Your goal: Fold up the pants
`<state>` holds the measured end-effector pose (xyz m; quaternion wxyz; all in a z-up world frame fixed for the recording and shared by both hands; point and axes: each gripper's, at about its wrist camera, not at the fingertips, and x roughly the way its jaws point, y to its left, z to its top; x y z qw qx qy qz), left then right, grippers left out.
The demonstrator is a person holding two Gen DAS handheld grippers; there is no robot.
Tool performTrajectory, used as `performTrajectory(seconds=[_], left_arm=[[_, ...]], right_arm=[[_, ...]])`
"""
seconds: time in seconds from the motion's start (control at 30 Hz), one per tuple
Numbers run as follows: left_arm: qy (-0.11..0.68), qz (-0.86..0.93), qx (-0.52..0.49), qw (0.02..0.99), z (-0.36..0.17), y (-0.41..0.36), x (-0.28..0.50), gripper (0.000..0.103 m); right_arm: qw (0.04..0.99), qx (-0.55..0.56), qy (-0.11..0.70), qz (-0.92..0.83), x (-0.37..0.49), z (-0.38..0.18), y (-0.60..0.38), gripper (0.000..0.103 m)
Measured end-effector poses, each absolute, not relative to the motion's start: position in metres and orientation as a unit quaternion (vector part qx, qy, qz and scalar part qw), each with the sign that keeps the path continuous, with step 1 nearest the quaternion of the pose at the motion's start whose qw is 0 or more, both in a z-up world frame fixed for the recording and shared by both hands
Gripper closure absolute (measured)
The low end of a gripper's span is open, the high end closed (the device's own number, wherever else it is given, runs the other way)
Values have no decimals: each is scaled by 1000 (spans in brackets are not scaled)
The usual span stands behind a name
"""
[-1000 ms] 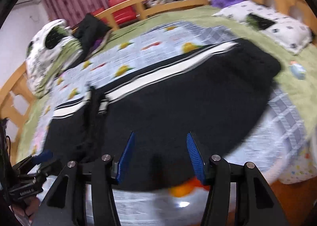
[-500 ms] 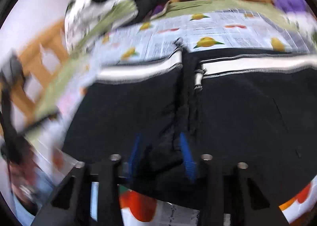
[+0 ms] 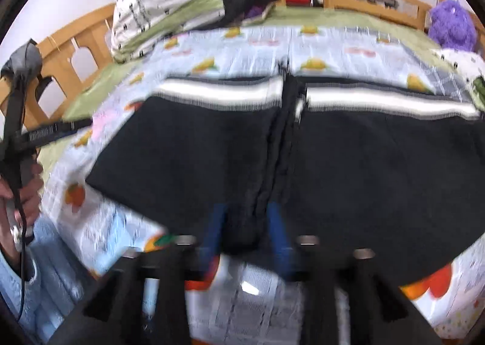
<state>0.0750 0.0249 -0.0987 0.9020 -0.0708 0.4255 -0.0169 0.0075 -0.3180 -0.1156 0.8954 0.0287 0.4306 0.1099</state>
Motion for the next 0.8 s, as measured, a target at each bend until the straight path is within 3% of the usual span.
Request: performTrajectory(seconds=[0.07,0.27,0.33,0.4,0.5,0.67,0.8], left_arm=[[430,-14,-75,900,-101,27,77,31],[433,-2,-83,898,-105,36,81,31],[435,0,-87,896,-107,38,82,31],[442,-8,-90,892,-111,38,84,31],[447,-15,-91,890,-113,34,84,31],[455,-46,-96,884,-116,22,83,31],[459,-71,-104,880,-120,6,77,31]], right_arm=[[896,39,430,101,30,-114,-319,40],[849,106,514,67,117,-156,-325,40],[864,96,491,63,121,-156,-318,75],[872,87,477,73,118,-147,-316,88],[887,157,426,86,106,-125,-350,89],[864,132,484,43,119,-158,-354,84],[878,130,459,35,98,-136,-352,78]])
